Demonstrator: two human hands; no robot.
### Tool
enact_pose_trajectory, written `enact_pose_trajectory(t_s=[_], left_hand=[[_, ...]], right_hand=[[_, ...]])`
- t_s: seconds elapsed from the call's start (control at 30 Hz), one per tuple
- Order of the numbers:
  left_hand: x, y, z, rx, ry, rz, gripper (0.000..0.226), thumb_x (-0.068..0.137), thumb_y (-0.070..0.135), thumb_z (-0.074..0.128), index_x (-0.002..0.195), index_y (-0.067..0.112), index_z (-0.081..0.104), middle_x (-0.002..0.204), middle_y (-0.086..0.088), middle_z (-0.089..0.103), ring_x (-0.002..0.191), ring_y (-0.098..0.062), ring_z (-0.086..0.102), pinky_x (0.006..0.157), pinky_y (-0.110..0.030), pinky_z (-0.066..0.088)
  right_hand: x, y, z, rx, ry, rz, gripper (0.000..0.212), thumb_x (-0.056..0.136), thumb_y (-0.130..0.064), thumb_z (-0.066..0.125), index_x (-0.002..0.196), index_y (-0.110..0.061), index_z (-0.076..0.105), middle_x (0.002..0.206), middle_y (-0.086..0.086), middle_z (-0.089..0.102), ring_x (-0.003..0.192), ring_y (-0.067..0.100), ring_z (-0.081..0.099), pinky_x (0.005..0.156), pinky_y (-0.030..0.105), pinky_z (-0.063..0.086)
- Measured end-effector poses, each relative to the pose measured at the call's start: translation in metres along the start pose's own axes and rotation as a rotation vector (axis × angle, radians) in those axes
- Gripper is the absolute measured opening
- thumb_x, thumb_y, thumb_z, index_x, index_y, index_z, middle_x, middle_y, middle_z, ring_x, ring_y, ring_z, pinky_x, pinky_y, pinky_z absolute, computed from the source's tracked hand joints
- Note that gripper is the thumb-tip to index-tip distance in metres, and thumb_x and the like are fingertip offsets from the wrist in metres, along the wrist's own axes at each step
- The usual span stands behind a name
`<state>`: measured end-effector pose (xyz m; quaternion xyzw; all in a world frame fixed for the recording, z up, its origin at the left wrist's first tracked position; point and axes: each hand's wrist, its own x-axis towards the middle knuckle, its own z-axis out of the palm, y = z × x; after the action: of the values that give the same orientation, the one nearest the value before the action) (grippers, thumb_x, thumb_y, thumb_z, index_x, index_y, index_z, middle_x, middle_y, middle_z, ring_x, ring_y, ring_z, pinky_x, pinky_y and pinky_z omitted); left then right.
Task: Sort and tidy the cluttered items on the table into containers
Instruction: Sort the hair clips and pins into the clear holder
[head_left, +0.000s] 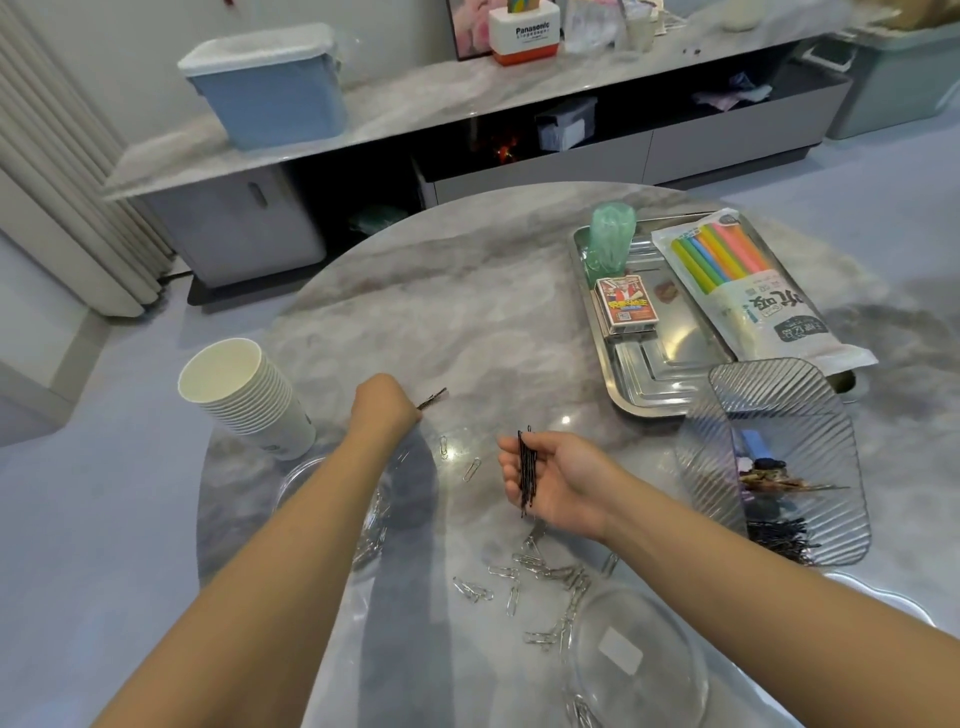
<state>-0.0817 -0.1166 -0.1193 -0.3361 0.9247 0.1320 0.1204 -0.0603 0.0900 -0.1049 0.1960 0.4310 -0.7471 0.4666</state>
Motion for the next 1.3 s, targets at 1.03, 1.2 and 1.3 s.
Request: enact_pose_trajectory(t_s=[1.03, 1.2, 1.3], left_hand=[[-0.225, 0.040, -0.002, -0.653, -0.576, 0.344, 0.019, 0.097, 0.012, 0.046, 0.079, 0.016, 0.051, 0.072, 0.003, 0.061, 0.060, -0.003, 0.056, 0.051, -0.011, 0.043], [-0.228, 0.049, 0.007, -0.902, -0.602, 0.262, 0.018, 0.093, 0.002, 0.051, 0.078, 0.010, 0.056, 0.069, -0.002, 0.062, 0.059, -0.009, 0.057, 0.053, -0.015, 0.048], [-0.226, 0.051, 0.011, -1.025, -0.616, 0.183, 0.017, 0.092, -0.001, 0.053, 0.078, 0.007, 0.059, 0.065, -0.003, 0.063, 0.056, -0.009, 0.060, 0.054, -0.018, 0.051]], right_hand=[[-0.119, 0.017, -0.056, -0.383, -0.065, -0.216, 0.021, 0.094, -0.017, 0.051, 0.105, -0.003, 0.062, 0.048, -0.008, 0.021, 0.039, 0.004, 0.019, 0.038, 0.015, 0.019], [-0.113, 0.018, -0.054, -0.390, 0.038, -0.317, 0.013, 0.095, -0.014, 0.050, 0.092, -0.006, 0.060, 0.046, -0.007, 0.025, 0.036, 0.004, 0.022, 0.036, 0.015, 0.022], [-0.110, 0.016, -0.055, -0.383, 0.104, -0.378, 0.012, 0.095, -0.014, 0.051, 0.089, -0.008, 0.059, 0.050, -0.005, 0.028, 0.040, 0.005, 0.024, 0.038, 0.016, 0.023]])
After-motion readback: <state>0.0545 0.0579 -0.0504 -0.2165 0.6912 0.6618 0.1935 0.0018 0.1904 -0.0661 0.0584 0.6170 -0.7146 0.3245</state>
